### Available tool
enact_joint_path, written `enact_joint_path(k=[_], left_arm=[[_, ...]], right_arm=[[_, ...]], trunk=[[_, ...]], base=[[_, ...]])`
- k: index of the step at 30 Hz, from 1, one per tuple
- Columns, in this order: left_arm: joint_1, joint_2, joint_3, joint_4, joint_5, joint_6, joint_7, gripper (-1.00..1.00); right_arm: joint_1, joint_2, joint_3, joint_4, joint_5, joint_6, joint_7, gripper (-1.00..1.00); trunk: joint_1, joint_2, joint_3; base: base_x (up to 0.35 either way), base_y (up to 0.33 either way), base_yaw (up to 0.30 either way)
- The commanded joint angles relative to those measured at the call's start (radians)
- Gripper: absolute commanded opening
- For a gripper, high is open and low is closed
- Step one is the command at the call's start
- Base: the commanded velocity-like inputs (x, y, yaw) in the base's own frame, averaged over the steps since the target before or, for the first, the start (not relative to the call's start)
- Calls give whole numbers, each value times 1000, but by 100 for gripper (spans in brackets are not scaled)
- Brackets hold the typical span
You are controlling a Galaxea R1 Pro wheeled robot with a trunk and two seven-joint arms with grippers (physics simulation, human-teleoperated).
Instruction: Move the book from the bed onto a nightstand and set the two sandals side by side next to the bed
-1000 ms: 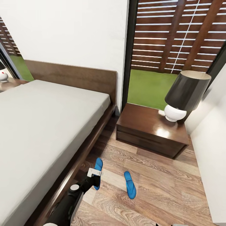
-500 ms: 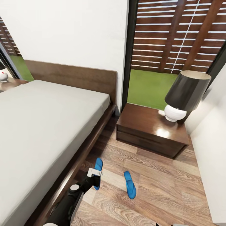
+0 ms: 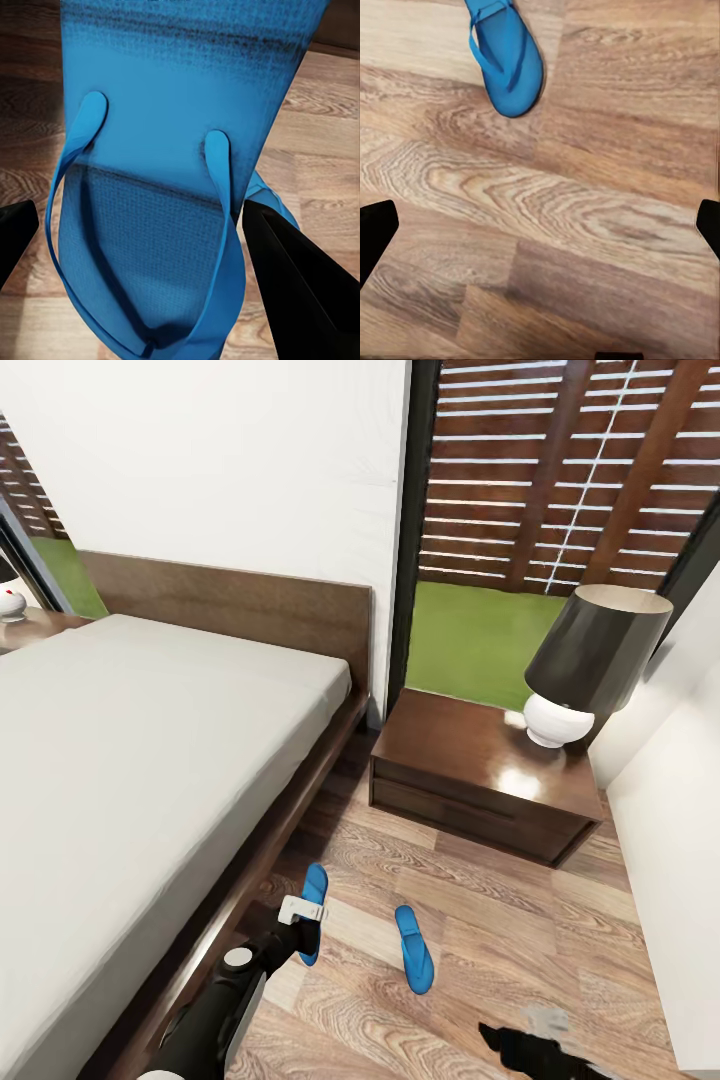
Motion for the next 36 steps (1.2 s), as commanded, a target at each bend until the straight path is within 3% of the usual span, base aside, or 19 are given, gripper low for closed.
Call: enact_joint_path(k=[1,2,5,7,9,17,36], left_arm=[[0,0,2,-2,-8,5,-5,-100],[0,0,2,-2,-8,5,-5,-100],[0,0,2,-2,-7,5,-6,-100],[0,0,2,-2,-7,6,-6,-100],[0,0,1,-2,-6,6,-6,-100],[0,0,1,-3,-4,6,-6,-100],[0,-13,1,-2,-2,8,-6,-100]], right_arm=[[-4,29,-3,-80,36,113,-61,100],[-5,47,-3,-113,58,158,-92,100],[-10,149,-2,-217,215,302,-223,100],[-11,180,-3,-241,290,336,-253,100],[-11,194,-3,-254,323,350,-262,100],[-74,205,-4,-266,349,363,-266,100],[-79,202,-5,-269,350,362,-275,100]], trunk=[[0,0,-1],[0,0,-1],[0,0,-1],[0,0,-1],[0,0,-1],[0,0,-1],[73,-133,-60]], base=[[0,0,0],[0,0,0],[0,0,0],[0,0,0],[0,0,0],[0,0,0],[0,0,0]])
